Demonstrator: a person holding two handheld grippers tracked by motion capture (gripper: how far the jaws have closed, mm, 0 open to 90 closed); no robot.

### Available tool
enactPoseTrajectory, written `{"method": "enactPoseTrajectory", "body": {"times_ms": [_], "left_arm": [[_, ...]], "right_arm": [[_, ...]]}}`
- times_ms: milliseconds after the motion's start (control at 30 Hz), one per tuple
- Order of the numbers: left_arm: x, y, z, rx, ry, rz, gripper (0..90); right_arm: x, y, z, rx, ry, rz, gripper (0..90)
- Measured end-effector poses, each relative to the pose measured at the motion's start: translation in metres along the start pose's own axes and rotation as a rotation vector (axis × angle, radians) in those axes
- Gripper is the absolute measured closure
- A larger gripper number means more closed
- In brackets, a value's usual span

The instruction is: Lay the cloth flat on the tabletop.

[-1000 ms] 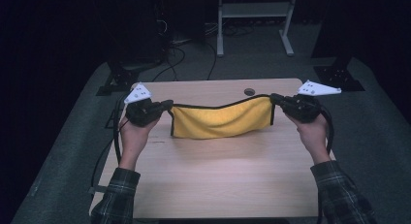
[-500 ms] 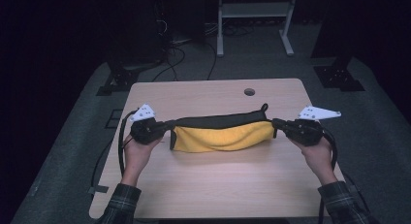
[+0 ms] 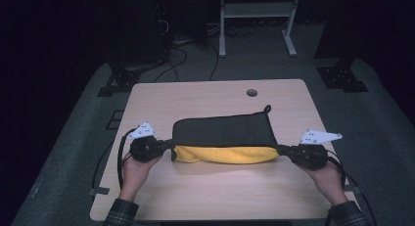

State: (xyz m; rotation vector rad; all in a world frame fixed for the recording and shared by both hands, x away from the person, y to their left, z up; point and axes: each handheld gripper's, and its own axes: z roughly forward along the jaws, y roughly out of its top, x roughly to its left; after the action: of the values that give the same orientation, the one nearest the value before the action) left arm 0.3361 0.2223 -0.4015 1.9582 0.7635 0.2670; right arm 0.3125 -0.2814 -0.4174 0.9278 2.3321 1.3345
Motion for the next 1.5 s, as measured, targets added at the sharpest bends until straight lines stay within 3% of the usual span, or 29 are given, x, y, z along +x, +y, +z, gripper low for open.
{"method": "enactPoseTrajectory", "body": {"times_ms": [400, 600, 700, 833, 900, 967, 1067, 1133, 1167, 1267, 1433, 1500], "left_arm": [[-0.019, -0.032, -0.015, 0.069, -0.045, -0.013, 88.8], [-0.035, -0.054, -0.014, 0.182, -0.073, -0.003, 88.7], [-0.039, -0.062, -0.011, 0.226, -0.099, -0.018, 88.8], [-0.045, -0.071, -0.005, 0.287, -0.109, -0.006, 88.7], [-0.046, -0.072, -0.005, 0.290, -0.108, -0.004, 88.1], [-0.046, -0.070, -0.007, 0.267, -0.102, -0.004, 85.9], [-0.045, -0.065, -0.010, 0.223, -0.082, -0.002, 76.0], [-0.044, -0.064, -0.011, 0.214, -0.072, -0.006, 65.2], [-0.040, -0.062, -0.010, 0.201, -0.059, -0.018, 60.9], [-0.033, -0.059, -0.005, 0.190, -0.028, -0.038, 47.2], [-0.019, -0.053, 0.006, 0.187, 0.021, -0.060, 26.0], [-0.013, -0.053, 0.011, 0.198, 0.048, -0.060, 17.4]], "right_arm": [[0.017, -0.033, -0.007, 0.097, 0.059, 0.013, 84.8], [0.030, -0.046, -0.009, 0.165, 0.083, -0.013, 84.7], [0.032, -0.050, -0.009, 0.199, 0.083, -0.027, 84.6], [0.033, -0.055, -0.004, 0.246, 0.082, -0.047, 83.8], [0.033, -0.056, -0.002, 0.262, 0.081, -0.056, 81.2], [0.031, -0.056, -0.002, 0.253, 0.079, -0.047, 66.9], [0.027, -0.052, -0.007, 0.189, 0.066, -0.013, 52.7], [0.025, -0.051, -0.010, 0.161, 0.055, -0.008, 51.1], [0.022, -0.048, -0.012, 0.134, 0.007, 0.005, 45.7], [0.011, -0.047, -0.008, 0.127, -0.068, 0.027, 37.1], [-0.015, -0.048, 0.003, 0.154, -0.147, 0.139, 29.7], [-0.024, -0.048, 0.005, 0.150, -0.197, 0.160, 26.2]]}}
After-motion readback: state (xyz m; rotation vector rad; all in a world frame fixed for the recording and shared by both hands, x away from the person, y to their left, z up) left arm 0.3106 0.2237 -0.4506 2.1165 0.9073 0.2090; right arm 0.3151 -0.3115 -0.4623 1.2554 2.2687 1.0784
